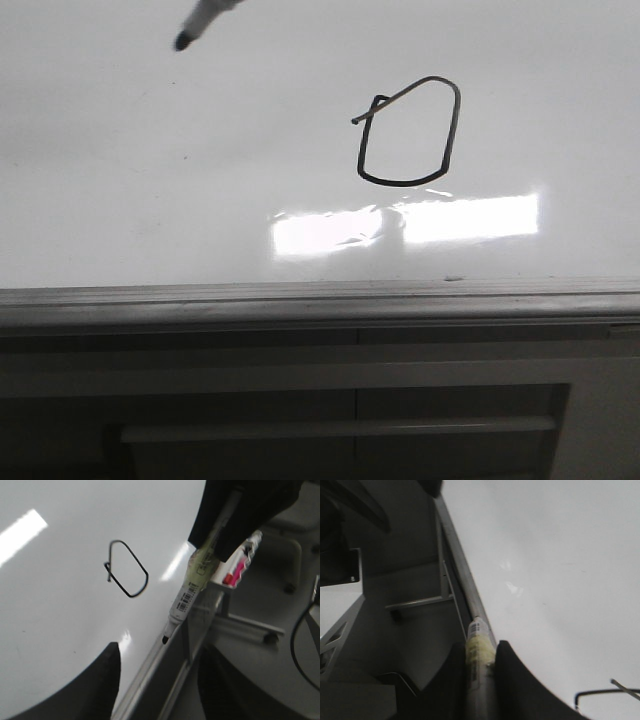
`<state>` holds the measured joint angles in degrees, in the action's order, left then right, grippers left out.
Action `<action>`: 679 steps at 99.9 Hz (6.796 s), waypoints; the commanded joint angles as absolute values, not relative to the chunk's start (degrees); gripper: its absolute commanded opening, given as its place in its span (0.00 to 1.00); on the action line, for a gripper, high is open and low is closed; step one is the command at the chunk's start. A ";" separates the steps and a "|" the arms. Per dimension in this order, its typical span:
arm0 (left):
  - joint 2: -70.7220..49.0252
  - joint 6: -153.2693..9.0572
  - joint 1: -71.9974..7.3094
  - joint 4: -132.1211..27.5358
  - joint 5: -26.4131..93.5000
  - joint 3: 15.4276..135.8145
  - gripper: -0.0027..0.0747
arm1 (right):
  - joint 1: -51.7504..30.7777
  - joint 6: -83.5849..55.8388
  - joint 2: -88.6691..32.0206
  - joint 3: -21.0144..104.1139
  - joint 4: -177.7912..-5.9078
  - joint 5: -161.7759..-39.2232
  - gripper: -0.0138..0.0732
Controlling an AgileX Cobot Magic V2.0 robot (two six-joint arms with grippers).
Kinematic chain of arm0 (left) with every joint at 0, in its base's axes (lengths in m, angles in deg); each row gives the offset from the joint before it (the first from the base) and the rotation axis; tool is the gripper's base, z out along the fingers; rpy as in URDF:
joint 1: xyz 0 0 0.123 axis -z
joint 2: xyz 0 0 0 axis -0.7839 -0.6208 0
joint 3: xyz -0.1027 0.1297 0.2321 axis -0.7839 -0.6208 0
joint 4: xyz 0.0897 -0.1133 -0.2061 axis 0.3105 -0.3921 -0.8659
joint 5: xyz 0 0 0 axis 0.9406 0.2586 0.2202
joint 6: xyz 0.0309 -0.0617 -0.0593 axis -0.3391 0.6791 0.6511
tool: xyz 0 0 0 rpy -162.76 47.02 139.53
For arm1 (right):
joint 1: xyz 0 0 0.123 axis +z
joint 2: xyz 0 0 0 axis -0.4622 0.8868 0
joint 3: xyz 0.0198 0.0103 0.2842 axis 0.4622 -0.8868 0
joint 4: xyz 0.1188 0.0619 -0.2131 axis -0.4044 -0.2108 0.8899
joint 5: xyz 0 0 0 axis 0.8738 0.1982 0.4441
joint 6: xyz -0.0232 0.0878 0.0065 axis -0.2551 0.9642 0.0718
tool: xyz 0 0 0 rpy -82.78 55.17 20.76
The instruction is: Write number 0 on whiteboard
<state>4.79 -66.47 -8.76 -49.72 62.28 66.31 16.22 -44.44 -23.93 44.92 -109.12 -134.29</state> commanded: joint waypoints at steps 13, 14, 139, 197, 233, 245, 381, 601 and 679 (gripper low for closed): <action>-1.71 -70.65 -8.85 -53.39 69.34 72.52 0.47 | 23.50 -46.00 -23.54 46.70 -110.71 -127.95 0.09; -1.83 -70.65 -8.85 -53.60 69.45 72.69 0.47 | 23.73 -46.00 -23.54 46.70 -110.71 -127.77 0.09; -10.46 -74.95 -8.85 -55.72 67.06 72.94 0.01 | 24.49 -46.37 -23.54 46.82 -115.20 -129.01 0.09; -10.46 -70.24 -8.85 -64.05 51.41 67.90 0.01 | 10.35 -46.27 -29.89 46.58 -114.97 -117.81 0.71; -10.98 -55.97 -8.93 -74.57 15.40 54.18 0.01 | -4.82 -43.65 -42.43 36.54 -114.97 -121.21 0.08; -13.45 -55.97 -8.93 -75.46 13.38 53.90 0.01 | -4.82 -43.65 -44.91 31.80 -114.97 -120.47 0.08; -25.91 -55.97 -15.07 -82.89 22.24 58.06 0.30 | -4.82 -43.26 -45.12 29.18 -122.19 -118.88 0.08; 12.80 -55.97 -15.07 -47.35 36.35 49.36 0.01 | -4.82 -43.26 -69.17 0.43 -120.40 -93.45 0.08; 33.77 -56.08 -27.87 -37.52 15.32 27.36 0.01 | -4.82 -43.26 -69.17 0.43 -120.40 -93.45 0.08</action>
